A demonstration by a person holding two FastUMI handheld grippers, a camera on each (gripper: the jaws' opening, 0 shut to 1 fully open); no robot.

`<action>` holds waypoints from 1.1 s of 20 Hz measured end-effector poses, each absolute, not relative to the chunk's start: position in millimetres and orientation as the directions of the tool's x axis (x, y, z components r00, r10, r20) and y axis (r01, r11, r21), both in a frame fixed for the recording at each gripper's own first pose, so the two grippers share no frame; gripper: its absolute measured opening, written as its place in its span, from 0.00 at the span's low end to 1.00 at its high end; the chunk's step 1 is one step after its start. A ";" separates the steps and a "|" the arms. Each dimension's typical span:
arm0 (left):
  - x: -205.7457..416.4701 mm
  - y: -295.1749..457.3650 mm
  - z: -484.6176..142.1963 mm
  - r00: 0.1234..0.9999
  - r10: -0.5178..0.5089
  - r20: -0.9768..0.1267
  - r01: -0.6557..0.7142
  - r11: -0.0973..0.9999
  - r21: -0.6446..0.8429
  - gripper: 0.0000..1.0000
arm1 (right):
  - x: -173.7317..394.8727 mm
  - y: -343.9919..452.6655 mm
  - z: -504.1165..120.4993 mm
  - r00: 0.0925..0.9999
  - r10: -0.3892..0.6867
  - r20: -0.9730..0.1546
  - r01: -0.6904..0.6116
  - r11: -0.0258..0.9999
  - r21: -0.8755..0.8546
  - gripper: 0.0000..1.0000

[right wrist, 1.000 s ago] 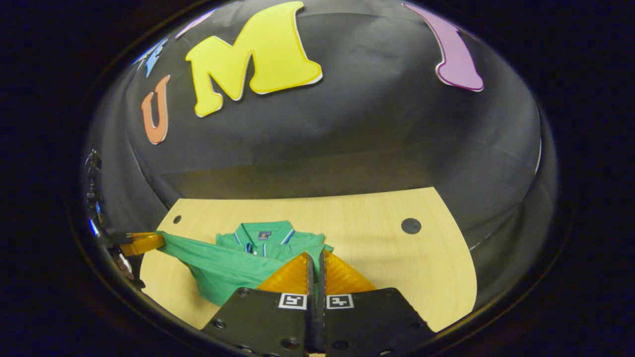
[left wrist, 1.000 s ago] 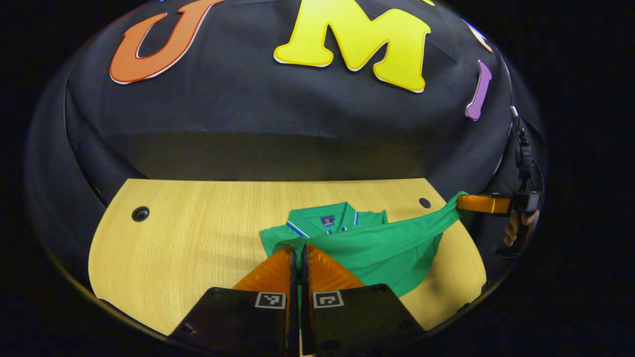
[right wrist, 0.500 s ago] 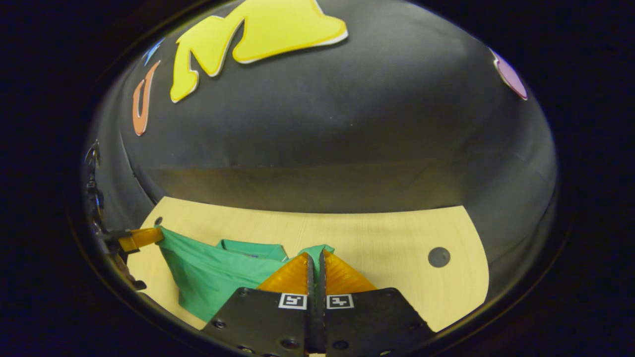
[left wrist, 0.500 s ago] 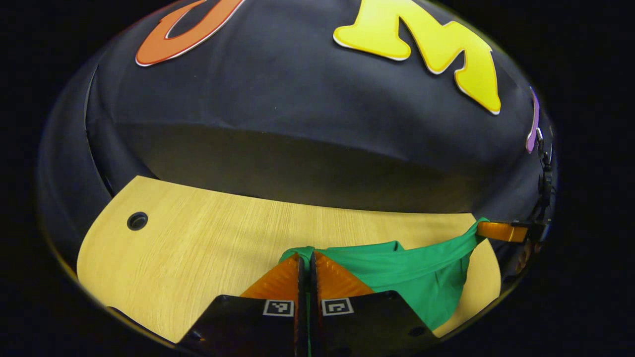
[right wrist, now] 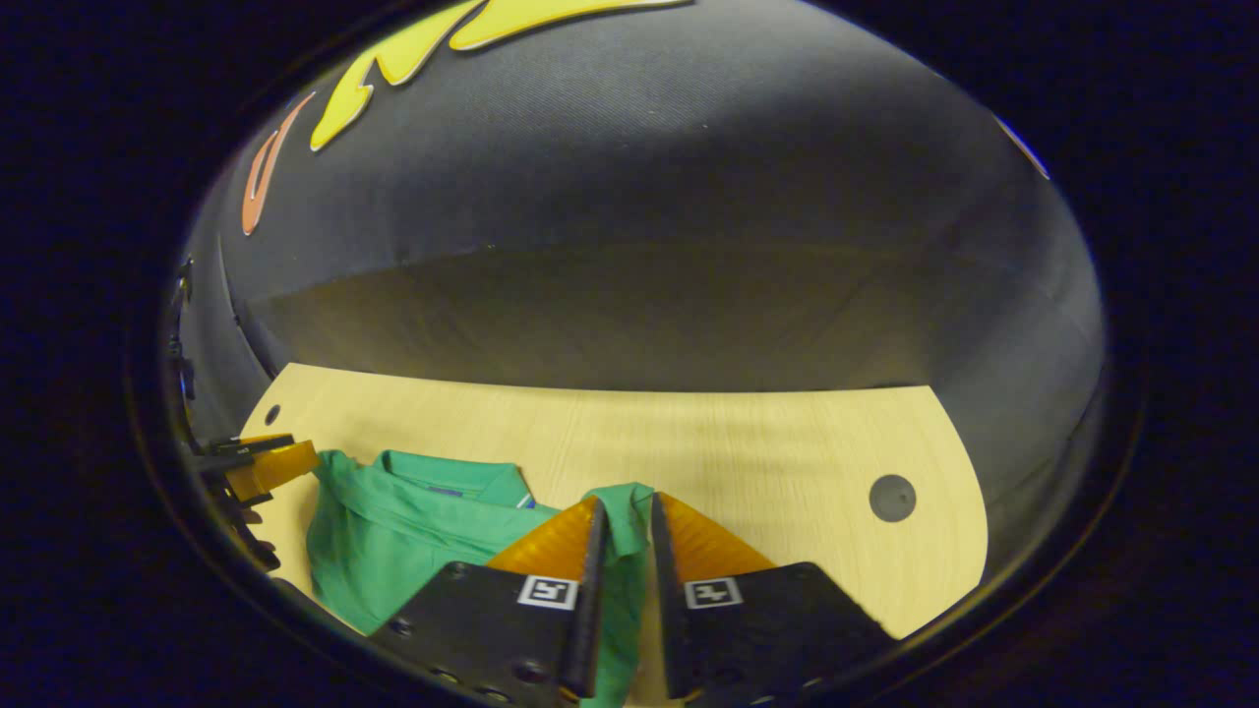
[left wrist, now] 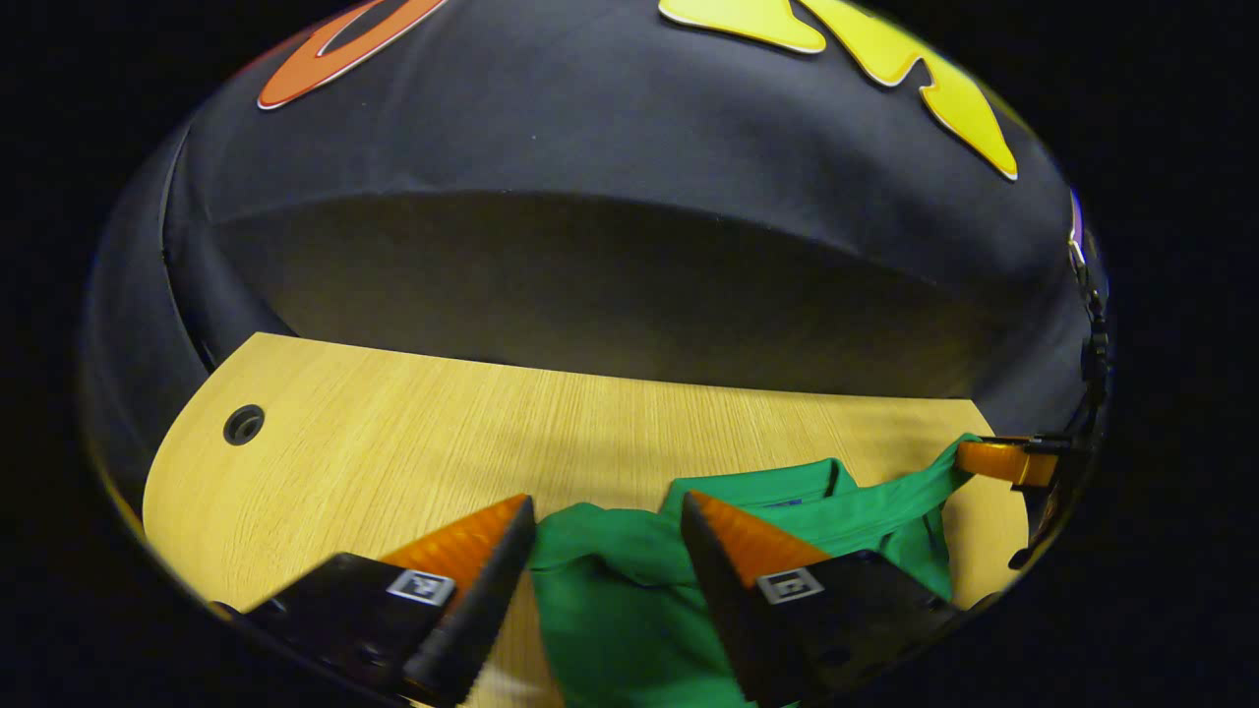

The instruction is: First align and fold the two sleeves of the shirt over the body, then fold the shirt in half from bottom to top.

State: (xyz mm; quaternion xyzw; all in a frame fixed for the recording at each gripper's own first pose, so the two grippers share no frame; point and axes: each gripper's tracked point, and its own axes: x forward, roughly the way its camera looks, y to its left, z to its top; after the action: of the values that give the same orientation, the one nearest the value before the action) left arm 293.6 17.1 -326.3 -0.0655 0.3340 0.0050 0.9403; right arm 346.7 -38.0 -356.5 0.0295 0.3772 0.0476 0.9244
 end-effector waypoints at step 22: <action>70.5 -20.8 -1.7 0.983 -0.024 -0.184 0.017 0.999 -0.038 1.00 | 81.0 -2.4 -35.8 0.977 0.080 -0.196 -0.080 0.997 0.012 0.97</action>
State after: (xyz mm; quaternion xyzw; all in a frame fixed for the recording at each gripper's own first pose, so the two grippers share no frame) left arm 70.5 -20.8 -1.7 -0.0179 0.0928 -0.0104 0.9955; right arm 81.0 -2.4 -35.8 0.0018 0.0985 0.0402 0.9943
